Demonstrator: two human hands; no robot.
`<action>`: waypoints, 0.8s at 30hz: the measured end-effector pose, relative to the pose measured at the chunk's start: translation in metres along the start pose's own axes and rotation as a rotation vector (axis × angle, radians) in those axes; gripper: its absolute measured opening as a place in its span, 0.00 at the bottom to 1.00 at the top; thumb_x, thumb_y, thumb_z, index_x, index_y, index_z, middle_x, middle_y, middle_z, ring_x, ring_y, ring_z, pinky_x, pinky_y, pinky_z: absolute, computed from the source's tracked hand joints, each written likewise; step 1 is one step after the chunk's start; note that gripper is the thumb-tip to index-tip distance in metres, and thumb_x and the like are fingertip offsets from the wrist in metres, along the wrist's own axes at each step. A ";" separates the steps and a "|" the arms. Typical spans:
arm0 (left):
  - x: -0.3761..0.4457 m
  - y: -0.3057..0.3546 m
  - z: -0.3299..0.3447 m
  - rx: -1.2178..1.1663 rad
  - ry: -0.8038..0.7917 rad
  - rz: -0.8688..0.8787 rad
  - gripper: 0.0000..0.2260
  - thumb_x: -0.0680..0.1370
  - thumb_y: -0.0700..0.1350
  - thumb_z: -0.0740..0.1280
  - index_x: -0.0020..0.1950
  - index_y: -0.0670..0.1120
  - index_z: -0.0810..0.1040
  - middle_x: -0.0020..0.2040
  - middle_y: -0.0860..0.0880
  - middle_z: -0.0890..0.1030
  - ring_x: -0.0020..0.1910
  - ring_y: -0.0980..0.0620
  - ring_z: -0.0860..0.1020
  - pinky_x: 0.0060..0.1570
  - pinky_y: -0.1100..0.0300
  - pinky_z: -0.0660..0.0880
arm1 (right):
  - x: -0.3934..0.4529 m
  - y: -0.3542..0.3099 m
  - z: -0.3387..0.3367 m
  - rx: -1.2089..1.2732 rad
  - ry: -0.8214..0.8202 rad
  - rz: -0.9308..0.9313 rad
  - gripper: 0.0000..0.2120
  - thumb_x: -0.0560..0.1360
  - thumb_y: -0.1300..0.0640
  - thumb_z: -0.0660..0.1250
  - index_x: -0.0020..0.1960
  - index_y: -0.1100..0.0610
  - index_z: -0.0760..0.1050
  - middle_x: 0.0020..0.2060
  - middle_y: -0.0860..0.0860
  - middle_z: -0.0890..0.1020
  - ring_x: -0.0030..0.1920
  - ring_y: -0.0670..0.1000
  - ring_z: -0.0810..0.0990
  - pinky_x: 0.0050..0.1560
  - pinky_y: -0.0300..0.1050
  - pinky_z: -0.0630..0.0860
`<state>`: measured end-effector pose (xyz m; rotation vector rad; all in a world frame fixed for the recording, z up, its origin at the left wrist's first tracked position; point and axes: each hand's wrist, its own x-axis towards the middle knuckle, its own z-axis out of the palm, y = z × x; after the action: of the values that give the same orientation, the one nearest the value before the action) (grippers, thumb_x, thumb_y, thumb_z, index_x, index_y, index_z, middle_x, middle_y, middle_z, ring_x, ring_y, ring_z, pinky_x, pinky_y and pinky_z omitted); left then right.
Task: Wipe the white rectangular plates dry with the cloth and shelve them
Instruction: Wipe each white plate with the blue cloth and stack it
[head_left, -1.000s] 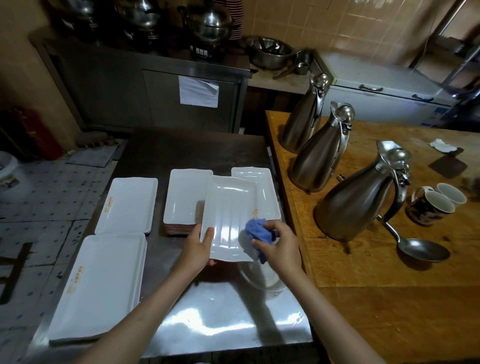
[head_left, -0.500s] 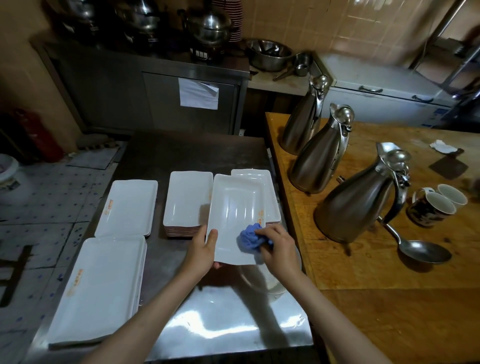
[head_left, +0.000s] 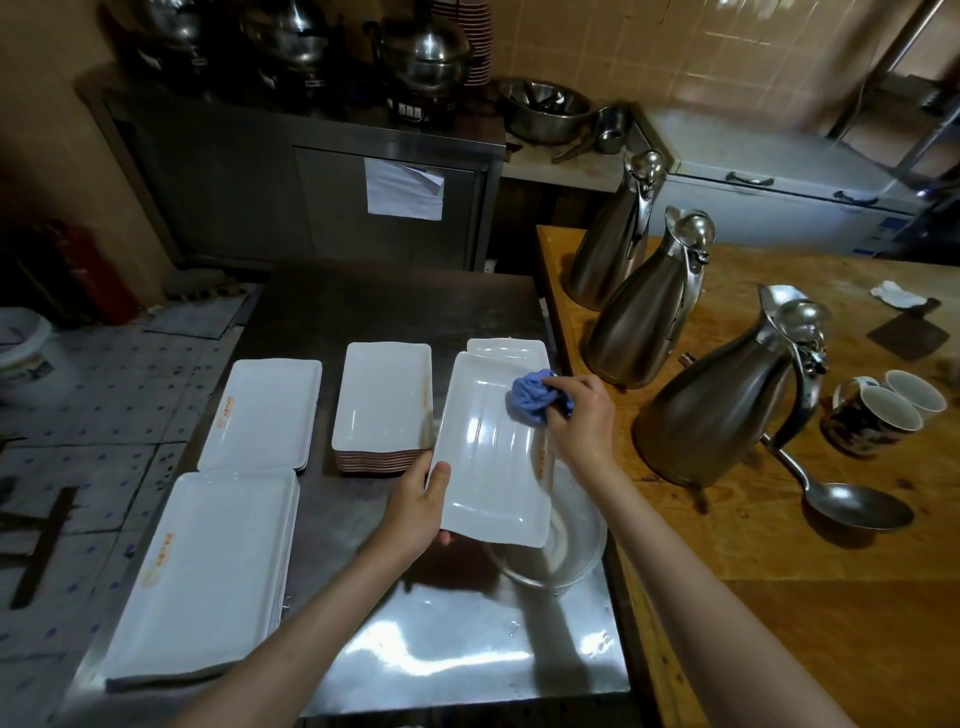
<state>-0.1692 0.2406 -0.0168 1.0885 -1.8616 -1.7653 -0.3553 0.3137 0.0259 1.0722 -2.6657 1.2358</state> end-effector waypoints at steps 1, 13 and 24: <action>0.000 0.000 0.000 0.003 -0.005 0.000 0.13 0.83 0.44 0.54 0.63 0.42 0.72 0.36 0.48 0.77 0.21 0.56 0.75 0.19 0.63 0.69 | 0.003 -0.001 -0.001 0.000 -0.003 0.015 0.15 0.73 0.65 0.69 0.58 0.58 0.78 0.49 0.48 0.73 0.49 0.46 0.72 0.43 0.27 0.67; -0.002 0.007 -0.006 0.048 -0.055 0.003 0.13 0.83 0.44 0.54 0.64 0.41 0.72 0.34 0.47 0.76 0.20 0.55 0.75 0.19 0.62 0.68 | 0.012 -0.020 0.008 0.104 0.036 0.143 0.11 0.72 0.62 0.72 0.54 0.58 0.80 0.49 0.52 0.81 0.46 0.47 0.78 0.52 0.44 0.79; -0.004 0.009 -0.006 0.037 -0.031 -0.020 0.13 0.83 0.45 0.54 0.63 0.42 0.72 0.35 0.48 0.76 0.21 0.56 0.75 0.19 0.62 0.68 | -0.006 -0.039 0.017 0.212 -0.266 0.125 0.10 0.75 0.62 0.67 0.56 0.58 0.80 0.49 0.49 0.80 0.41 0.42 0.76 0.33 0.24 0.72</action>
<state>-0.1650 0.2386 -0.0063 1.1032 -1.9147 -1.7751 -0.3236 0.2883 0.0389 1.1891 -2.8870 1.5282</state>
